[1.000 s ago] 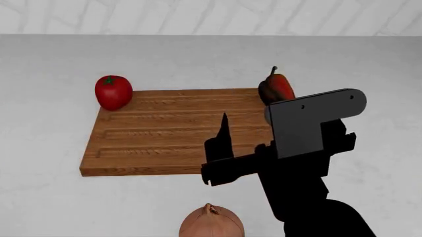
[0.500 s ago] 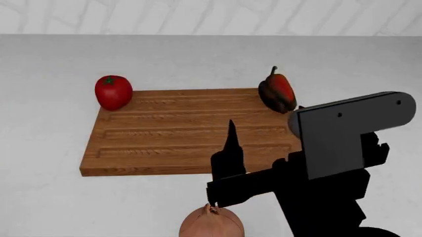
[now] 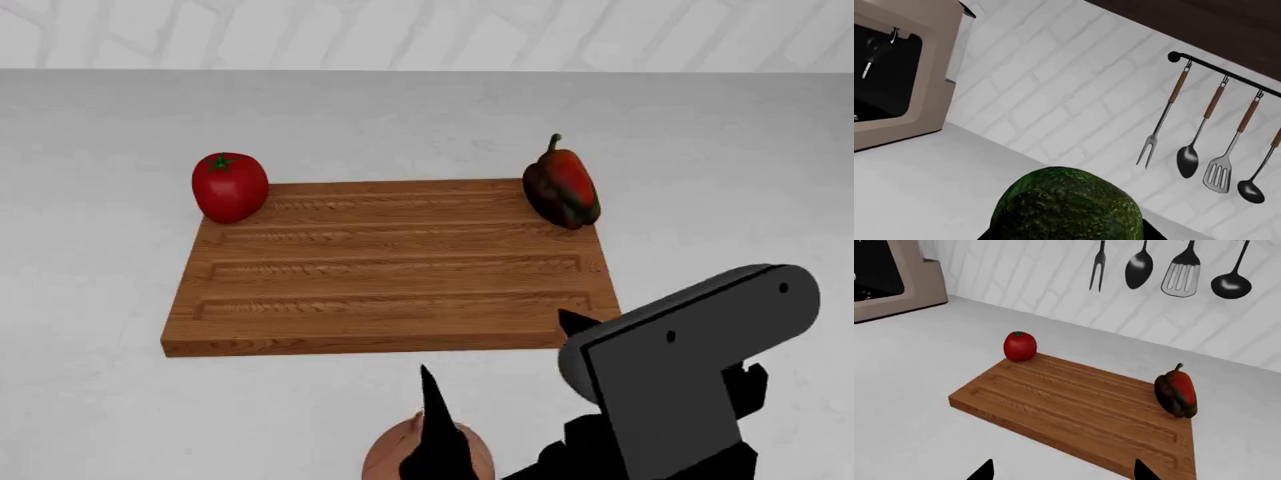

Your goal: Place the avocado, onion, tomato and bell pepper on the cutting board.

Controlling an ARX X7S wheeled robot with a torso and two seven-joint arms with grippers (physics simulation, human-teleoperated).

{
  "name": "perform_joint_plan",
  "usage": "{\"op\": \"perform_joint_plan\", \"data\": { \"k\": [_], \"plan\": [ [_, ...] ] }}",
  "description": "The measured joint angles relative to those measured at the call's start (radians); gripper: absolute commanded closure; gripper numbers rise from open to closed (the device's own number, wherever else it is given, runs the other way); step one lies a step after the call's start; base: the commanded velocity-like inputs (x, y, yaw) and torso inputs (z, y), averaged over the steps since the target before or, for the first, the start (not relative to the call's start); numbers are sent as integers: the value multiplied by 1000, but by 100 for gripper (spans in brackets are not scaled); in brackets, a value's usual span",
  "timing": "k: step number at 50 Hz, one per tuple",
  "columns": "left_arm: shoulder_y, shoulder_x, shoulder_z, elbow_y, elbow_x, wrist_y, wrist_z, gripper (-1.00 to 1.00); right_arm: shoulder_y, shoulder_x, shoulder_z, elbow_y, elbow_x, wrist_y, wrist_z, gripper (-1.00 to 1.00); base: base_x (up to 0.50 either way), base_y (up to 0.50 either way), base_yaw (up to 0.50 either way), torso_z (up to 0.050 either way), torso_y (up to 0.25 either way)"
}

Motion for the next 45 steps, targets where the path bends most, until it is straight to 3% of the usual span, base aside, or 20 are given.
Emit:
{"op": "perform_joint_plan", "data": {
  "k": [22, 45],
  "plan": [
    [9, 9, -12, 8, 13, -8, -4, 100, -128, -4, -95, -49, -210, -54, -230, -100, 0, 0, 0, 0, 0],
    [19, 8, -23, 18, 15, -11, 1, 100, -167, -6, -318, 52, -508, -189, -423, -100, 0, 0, 0, 0, 0]
  ]
}}
